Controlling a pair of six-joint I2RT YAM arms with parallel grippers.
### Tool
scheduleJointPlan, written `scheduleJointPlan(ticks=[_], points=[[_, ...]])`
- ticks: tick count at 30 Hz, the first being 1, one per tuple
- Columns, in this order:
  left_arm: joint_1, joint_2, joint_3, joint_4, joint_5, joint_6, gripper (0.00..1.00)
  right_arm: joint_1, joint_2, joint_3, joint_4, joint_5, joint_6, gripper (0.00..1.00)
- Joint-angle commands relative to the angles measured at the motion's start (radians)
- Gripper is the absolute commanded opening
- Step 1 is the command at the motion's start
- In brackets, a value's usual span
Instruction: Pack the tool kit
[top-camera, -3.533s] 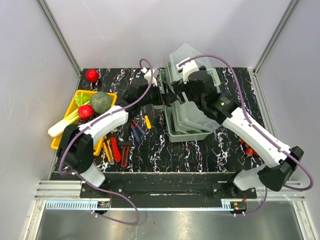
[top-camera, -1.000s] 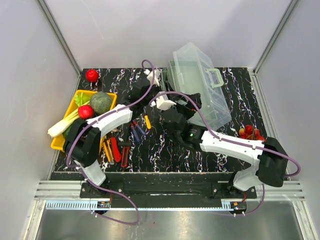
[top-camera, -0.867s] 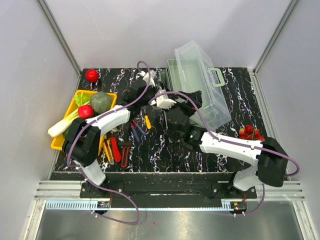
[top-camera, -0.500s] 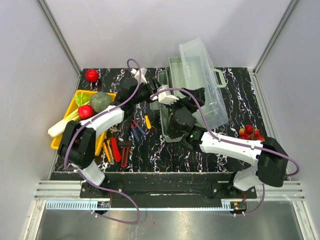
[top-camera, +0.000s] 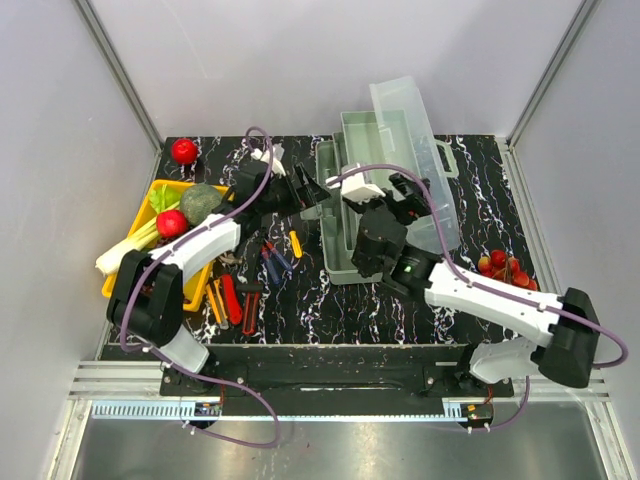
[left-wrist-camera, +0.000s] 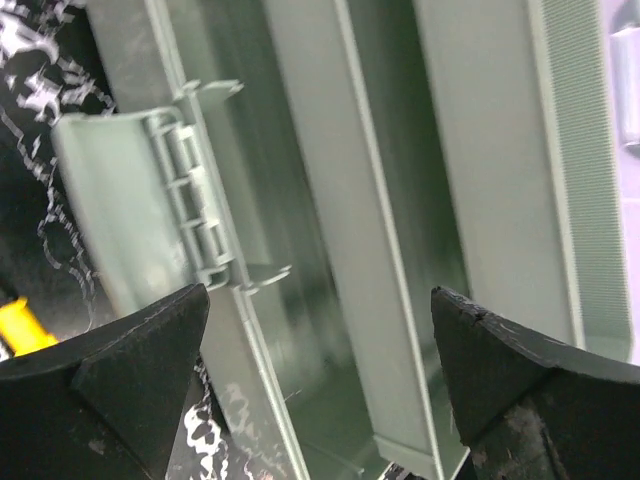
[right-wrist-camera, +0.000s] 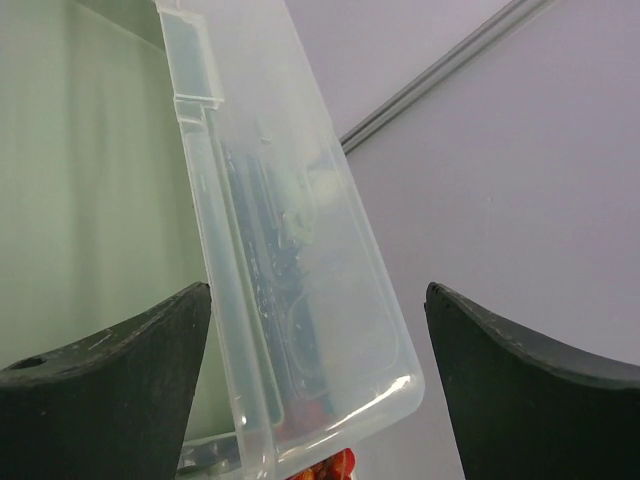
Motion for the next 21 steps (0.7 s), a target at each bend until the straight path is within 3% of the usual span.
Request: scheduleJointPlan(ticks=[1, 9, 14, 21], points=[[-0.004, 0.007, -0.024, -0.092, -0.031, -0.033, 0.96, -0.035, -0.080, 0.104, -0.502, -0.038, 0.488, 0.92], [-0.058, 0.107, -0.006, -0.236, 0.020, -0.027, 0.86, -0.096, -0.126, 0.111, -0.841, -0.251, 0.910, 0.90], [-0.064, 0.191, 0.062, -0.342, 0.020, -0.023, 0.77, -0.138, -0.143, 0.103, -0.890, -0.325, 0.979, 0.88], [-0.064, 0.211, 0.062, -0.357, -0.011, -0.035, 0.68, -0.190, -0.181, 0.103, -0.930, -0.343, 1.064, 0.84]])
